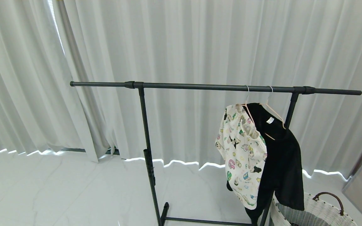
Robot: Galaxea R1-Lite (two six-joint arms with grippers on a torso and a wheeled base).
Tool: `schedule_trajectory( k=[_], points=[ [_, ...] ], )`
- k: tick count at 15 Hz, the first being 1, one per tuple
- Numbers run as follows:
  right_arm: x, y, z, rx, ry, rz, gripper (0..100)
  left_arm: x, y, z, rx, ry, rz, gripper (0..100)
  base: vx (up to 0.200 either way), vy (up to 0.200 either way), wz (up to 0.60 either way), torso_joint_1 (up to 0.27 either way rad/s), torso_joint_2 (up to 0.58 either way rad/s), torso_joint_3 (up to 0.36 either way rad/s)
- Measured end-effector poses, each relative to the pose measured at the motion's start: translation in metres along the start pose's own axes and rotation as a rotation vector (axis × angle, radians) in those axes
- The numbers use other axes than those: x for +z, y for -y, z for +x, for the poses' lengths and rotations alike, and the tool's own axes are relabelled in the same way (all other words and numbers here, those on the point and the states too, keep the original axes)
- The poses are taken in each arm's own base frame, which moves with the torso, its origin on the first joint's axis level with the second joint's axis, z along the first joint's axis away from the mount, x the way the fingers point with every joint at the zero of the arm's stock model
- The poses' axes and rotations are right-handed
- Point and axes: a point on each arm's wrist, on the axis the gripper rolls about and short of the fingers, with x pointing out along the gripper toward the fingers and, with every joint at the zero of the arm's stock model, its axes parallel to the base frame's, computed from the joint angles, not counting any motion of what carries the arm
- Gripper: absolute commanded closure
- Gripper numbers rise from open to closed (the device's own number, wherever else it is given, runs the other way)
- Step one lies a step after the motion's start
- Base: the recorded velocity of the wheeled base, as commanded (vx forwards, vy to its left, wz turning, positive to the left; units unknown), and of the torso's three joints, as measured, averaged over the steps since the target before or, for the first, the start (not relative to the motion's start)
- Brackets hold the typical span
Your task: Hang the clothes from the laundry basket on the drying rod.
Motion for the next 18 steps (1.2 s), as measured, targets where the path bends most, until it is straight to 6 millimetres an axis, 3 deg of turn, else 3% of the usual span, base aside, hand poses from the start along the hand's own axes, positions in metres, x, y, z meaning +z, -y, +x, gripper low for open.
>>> schedule_trajectory(
  k=[4, 7, 10, 18],
  points=[
    [0.002, -0.007, 0.011, 0.166, 0.222, 0.032, 0, 0.000, 0.000, 0.000, 0.001, 0.003, -0.014, 0, 0.000, 0.000, 0.00, 0.000, 0.00, 0.000],
    [-0.004, -0.009, 0.013, 0.176, 0.212, -0.023, 0, 0.000, 0.000, 0.000, 0.001, 0.003, -0.014, 0, 0.000, 0.000, 0.00, 0.000, 0.00, 0.000],
    [-0.011, -0.011, 0.014, 0.227, 0.129, 0.122, 0, 0.000, 0.000, 0.000, 0.001, 0.003, -0.015, 0, 0.000, 0.000, 0.00, 0.000, 0.00, 0.000],
    [-0.012, -0.011, 0.015, 0.238, 0.116, 0.126, 0, 0.000, 0.000, 0.000, 0.002, 0.006, -0.016, 0, 0.000, 0.000, 0.00, 0.000, 0.00, 0.000]
  ],
)
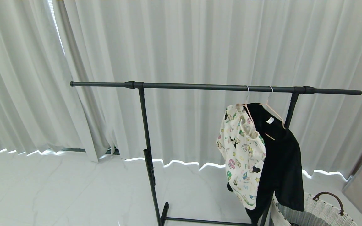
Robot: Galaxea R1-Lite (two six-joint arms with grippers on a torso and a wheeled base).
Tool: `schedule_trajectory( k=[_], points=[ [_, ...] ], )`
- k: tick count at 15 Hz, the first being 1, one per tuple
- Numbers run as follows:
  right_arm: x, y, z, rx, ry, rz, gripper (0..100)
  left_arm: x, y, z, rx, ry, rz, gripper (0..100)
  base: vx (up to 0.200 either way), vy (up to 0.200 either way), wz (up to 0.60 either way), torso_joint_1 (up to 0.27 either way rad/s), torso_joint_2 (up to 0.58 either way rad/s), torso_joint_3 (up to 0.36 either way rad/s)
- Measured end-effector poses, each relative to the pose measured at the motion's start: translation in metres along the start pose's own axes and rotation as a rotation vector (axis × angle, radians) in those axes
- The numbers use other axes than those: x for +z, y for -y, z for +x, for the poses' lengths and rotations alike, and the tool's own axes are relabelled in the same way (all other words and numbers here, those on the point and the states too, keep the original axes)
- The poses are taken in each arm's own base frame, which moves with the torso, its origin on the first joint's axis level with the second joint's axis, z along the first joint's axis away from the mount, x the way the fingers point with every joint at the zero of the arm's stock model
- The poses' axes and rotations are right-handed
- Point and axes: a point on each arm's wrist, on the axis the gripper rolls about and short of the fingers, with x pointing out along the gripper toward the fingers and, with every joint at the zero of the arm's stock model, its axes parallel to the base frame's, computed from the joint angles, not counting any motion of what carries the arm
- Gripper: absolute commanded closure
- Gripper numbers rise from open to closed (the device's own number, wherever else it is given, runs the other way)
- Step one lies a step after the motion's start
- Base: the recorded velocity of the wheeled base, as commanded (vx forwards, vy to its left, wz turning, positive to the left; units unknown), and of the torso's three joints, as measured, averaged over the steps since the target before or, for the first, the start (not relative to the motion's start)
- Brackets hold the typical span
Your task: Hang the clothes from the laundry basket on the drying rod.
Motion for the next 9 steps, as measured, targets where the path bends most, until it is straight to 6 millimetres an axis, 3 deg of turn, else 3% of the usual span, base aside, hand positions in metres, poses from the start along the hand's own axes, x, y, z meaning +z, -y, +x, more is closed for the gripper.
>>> schedule_trajectory(
  k=[9],
  points=[
    [-0.0002, 0.0000, 0.0000, 0.000, -0.001, 0.000, 0, 0.0024, 0.0000, -0.0001, 0.000, 0.024, 0.001, 0, 0.000, 0.000, 0.00, 0.000, 0.00, 0.000]
  ],
)
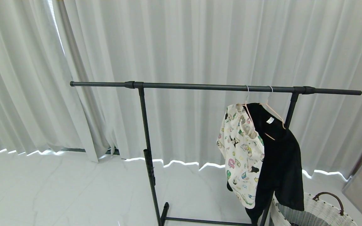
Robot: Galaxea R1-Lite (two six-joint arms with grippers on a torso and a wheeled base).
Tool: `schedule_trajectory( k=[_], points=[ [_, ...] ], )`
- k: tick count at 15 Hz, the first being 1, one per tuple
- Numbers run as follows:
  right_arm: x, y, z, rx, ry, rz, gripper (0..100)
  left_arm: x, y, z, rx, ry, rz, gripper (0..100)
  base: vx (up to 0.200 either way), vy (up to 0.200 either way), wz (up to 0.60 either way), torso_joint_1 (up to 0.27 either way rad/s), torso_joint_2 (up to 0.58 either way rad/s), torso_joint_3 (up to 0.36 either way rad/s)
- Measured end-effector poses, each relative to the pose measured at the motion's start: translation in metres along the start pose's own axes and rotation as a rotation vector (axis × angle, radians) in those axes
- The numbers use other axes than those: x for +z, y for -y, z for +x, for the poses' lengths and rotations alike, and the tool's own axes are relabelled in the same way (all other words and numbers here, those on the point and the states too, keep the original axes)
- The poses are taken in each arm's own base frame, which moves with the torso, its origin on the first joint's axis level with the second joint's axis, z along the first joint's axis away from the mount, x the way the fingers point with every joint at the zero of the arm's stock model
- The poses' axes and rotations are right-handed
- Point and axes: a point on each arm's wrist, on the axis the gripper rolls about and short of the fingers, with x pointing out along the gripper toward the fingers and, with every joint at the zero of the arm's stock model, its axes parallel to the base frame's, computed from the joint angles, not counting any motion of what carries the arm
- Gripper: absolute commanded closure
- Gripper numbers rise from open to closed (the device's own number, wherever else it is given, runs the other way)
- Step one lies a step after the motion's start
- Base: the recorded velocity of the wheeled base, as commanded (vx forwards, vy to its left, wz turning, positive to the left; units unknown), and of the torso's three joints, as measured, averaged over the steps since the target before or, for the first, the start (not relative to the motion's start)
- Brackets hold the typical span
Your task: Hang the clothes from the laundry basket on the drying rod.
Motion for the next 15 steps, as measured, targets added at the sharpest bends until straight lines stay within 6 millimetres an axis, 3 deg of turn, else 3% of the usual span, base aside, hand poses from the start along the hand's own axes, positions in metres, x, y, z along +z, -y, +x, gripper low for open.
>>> schedule_trajectory(
  k=[15],
  points=[
    [-0.0001, 0.0000, 0.0000, 0.000, 0.000, 0.000, 0, 0.0002, 0.0000, -0.0001, 0.000, 0.003, 0.000, 0, 0.000, 0.000, 0.00, 0.000, 0.00, 0.000]
  ],
)
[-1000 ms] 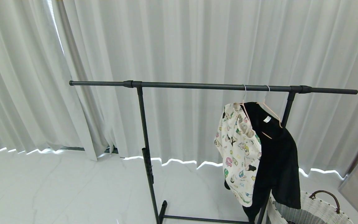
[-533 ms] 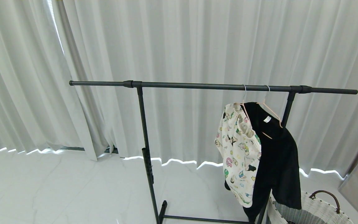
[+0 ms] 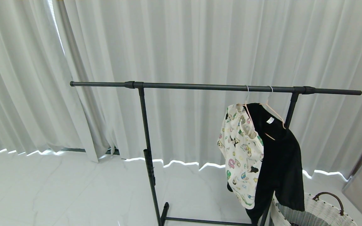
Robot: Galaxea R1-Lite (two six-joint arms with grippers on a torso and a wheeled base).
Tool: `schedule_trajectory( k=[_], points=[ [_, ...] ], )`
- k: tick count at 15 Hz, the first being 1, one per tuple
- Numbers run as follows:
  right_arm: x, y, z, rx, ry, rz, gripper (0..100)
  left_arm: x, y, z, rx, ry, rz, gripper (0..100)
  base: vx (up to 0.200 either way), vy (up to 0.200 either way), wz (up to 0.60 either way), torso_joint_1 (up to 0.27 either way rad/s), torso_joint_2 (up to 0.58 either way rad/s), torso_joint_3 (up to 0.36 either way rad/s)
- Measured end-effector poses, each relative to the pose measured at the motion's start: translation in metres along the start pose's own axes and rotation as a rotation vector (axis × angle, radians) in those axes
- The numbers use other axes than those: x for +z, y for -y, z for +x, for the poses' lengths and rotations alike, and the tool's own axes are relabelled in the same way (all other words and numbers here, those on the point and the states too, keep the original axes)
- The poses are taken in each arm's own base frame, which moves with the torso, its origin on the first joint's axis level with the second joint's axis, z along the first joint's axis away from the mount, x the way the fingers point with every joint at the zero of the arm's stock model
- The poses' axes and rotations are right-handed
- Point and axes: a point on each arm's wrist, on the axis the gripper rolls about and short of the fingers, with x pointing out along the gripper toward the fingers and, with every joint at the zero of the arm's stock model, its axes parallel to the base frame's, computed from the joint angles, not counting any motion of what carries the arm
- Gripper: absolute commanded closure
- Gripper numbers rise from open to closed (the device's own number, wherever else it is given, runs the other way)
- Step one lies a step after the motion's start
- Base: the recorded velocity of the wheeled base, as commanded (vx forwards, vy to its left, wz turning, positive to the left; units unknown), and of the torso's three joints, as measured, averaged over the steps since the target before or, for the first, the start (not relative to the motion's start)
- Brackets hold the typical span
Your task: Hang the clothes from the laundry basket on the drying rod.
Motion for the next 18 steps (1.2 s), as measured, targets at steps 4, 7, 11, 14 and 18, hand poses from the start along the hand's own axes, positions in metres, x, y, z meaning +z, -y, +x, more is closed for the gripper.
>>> schedule_trajectory(
  k=[4, 7, 11, 14, 18],
  points=[
    [0.0000, 0.0000, 0.0000, 0.000, 0.000, 0.000, 0, 0.0000, 0.0000, 0.0000, 0.000, 0.000, 0.000, 0, 0.000, 0.000, 0.00, 0.000, 0.00, 0.000],
    [0.0000, 0.0000, 0.0000, 0.000, 0.000, 0.000, 0, 0.0000, 0.0000, 0.0000, 0.000, 0.000, 0.000, 0, 0.000, 0.000, 0.00, 0.000, 0.00, 0.000],
    [0.0002, 0.0000, -0.0001, 0.000, 0.001, -0.001, 0, 0.0000, 0.0000, 0.0000, 0.000, 0.000, 0.000, 0, 0.000, 0.000, 0.00, 0.000, 0.00, 0.000],
    [0.0000, 0.0000, 0.0000, 0.000, 0.000, 0.000, 0, 0.0000, 0.0000, 0.0000, 0.000, 0.000, 0.000, 0, 0.000, 0.000, 0.00, 0.000, 0.00, 0.000],
    [0.0000, 0.0000, 0.0000, 0.000, 0.000, 0.000, 0, 0.0001, 0.0000, 0.0000, 0.000, 0.001, 0.000, 0, 0.000, 0.000, 0.00, 0.000, 0.00, 0.000]
  ],
)
